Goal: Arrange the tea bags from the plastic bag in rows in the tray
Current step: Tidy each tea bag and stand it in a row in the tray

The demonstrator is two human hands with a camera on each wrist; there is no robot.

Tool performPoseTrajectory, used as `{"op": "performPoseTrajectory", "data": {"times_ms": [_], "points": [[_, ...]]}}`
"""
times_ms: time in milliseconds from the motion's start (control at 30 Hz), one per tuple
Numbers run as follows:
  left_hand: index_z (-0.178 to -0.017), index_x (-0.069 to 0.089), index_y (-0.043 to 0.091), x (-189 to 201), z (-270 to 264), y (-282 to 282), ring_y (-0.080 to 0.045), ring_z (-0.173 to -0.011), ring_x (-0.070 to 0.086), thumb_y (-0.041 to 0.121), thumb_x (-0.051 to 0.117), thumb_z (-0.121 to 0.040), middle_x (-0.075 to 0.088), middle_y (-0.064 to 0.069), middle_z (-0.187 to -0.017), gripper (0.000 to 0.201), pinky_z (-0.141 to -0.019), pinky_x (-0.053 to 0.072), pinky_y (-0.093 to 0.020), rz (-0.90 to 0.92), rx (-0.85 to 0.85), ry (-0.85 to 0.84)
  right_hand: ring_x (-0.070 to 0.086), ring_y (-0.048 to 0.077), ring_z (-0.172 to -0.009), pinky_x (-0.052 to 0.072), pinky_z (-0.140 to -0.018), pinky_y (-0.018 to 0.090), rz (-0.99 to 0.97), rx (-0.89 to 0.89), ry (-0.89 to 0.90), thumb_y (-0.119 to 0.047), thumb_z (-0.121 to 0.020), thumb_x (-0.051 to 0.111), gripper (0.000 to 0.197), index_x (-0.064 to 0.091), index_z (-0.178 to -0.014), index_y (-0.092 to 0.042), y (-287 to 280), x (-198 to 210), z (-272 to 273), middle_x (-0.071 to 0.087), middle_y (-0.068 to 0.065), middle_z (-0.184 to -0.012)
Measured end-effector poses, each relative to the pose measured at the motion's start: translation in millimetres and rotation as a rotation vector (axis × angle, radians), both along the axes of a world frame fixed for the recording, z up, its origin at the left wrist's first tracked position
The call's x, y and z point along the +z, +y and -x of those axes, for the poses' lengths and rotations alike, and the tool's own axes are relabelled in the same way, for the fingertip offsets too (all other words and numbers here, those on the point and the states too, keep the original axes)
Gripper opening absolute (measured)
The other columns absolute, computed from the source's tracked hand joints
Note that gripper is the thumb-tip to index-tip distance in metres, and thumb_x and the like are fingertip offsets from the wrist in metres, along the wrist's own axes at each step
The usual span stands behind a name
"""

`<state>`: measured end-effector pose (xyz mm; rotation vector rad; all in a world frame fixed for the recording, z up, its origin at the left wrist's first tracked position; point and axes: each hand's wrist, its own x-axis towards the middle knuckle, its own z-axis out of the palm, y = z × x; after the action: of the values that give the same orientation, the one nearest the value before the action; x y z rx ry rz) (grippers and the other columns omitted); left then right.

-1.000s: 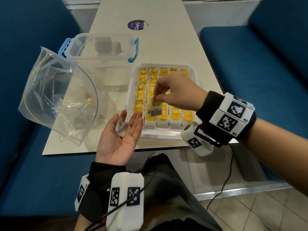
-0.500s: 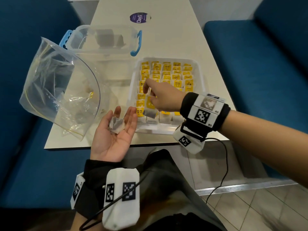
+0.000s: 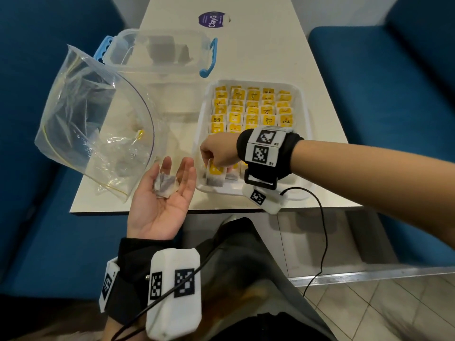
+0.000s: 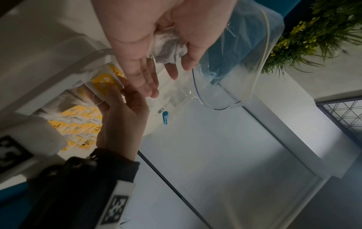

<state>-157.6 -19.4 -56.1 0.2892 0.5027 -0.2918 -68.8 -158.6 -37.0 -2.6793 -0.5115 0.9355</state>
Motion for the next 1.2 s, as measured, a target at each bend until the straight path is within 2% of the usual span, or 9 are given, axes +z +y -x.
{"op": "performPoseTrajectory", "data": {"times_ms": [133,333,400,533,700,833,933,1133,1200], "points": [[-0.079,0.068,0.002,0.9,-0.5,1.1,-0.032,-0.091,0.069,0.006,0.073,-0.048,0.067,-0.022,-0.097,0.032,-0.075,0.057,-0.044,-0.015,0.019,0.002,0.051,0.016,-0.075,0.04,-0.038,0.01,0.039,0.044,-0.039,-0.001,-0.091,0.044,0.028,0.061,-0.113,-0.006,6.6,0.9,-4.1,0.051,-0.002,-0.079],[-0.085,0.065,0.006,1.5,-0.3,3.6,-0.029,-0.089,0.07,0.01,0.072,-0.05,0.069,-0.018,-0.091,0.035,-0.076,0.057,-0.041,-0.032,0.034,0.004,0.05,0.014,-0.057,0.034,-0.028,0.007,0.081,0.031,-0.079,-0.003,-0.086,0.058,0.019,0.065,-0.103,-0.008,13.4,2.9,-9.6,0.045,-0.005,-0.066],[-0.088,0.063,0.008,1.5,-0.1,3.3,-0.027,-0.087,0.07,0.012,0.07,-0.057,0.07,-0.016,-0.087,0.032,-0.079,0.056,-0.039,-0.047,0.035,0.002,0.048,0.011,-0.052,0.034,-0.029,0.009,0.108,0.021,-0.085,-0.005,-0.082,0.064,0.013,0.062,-0.092,-0.013,14.7,3.0,-10.9,0.047,-0.003,-0.063],[-0.09,0.06,0.009,1.8,-0.1,2.6,-0.026,-0.085,0.071,0.015,0.067,-0.063,0.07,-0.014,-0.082,0.029,-0.08,0.056,-0.037,-0.057,0.034,-0.01,0.054,0.018,-0.077,0.037,-0.047,0.017,0.145,0.018,-0.134,-0.007,-0.08,0.065,0.01,0.06,-0.085,-0.014,17.1,-0.1,-14.8,0.057,0.002,-0.078],[-0.091,0.061,0.007,1.4,0.0,3.4,-0.027,-0.083,0.071,0.011,0.07,-0.051,0.07,-0.015,-0.082,0.041,-0.078,0.056,-0.039,-0.037,0.053,-0.027,0.05,0.014,-0.051,0.035,-0.031,0.011,0.161,-0.027,-0.109,-0.002,-0.082,0.063,0.008,0.06,-0.086,-0.008,16.4,1.8,-17.3,0.051,0.0,-0.062],[-0.091,0.06,0.008,1.5,0.4,3.9,-0.026,-0.082,0.071,0.012,0.069,-0.053,0.07,-0.014,-0.081,0.039,-0.078,0.056,-0.037,-0.034,0.054,-0.03,0.056,0.014,-0.055,0.045,-0.045,0.017,0.135,-0.073,-0.07,-0.001,-0.077,0.07,0.024,0.065,-0.1,-0.001,15.0,1.6,-17.5,0.065,0.011,-0.088],[-0.091,0.06,0.009,1.5,1.0,3.5,-0.024,-0.083,0.071,0.018,0.062,-0.072,0.07,-0.012,-0.081,0.021,-0.078,0.057,-0.034,-0.054,0.041,-0.024,0.068,0.026,-0.089,0.048,-0.057,0.021,0.1,-0.084,-0.038,-0.002,-0.08,0.067,0.023,0.064,-0.103,0.0,12.2,2.1,-18.5,0.068,0.015,-0.105],[-0.092,0.059,0.009,0.5,0.3,2.7,-0.023,-0.083,0.071,0.021,0.055,-0.079,0.07,-0.011,-0.08,0.018,-0.078,0.057,-0.033,-0.066,0.043,-0.029,0.068,0.028,-0.095,0.055,-0.084,0.037,0.008,-0.141,0.017,0.001,-0.084,0.061,0.021,0.063,-0.104,0.003,10.2,1.0,-21.1,0.069,0.016,-0.103],[-0.092,0.059,0.01,0.1,0.1,2.4,-0.023,-0.082,0.071,0.021,0.057,-0.077,0.07,-0.011,-0.079,0.018,-0.079,0.056,-0.032,-0.073,0.039,-0.031,0.068,0.028,-0.093,0.057,-0.077,0.034,-0.038,-0.164,0.006,0.0,-0.084,0.061,0.008,0.062,-0.091,-0.002,9.2,1.6,-22.1,0.07,0.012,-0.091]]}}
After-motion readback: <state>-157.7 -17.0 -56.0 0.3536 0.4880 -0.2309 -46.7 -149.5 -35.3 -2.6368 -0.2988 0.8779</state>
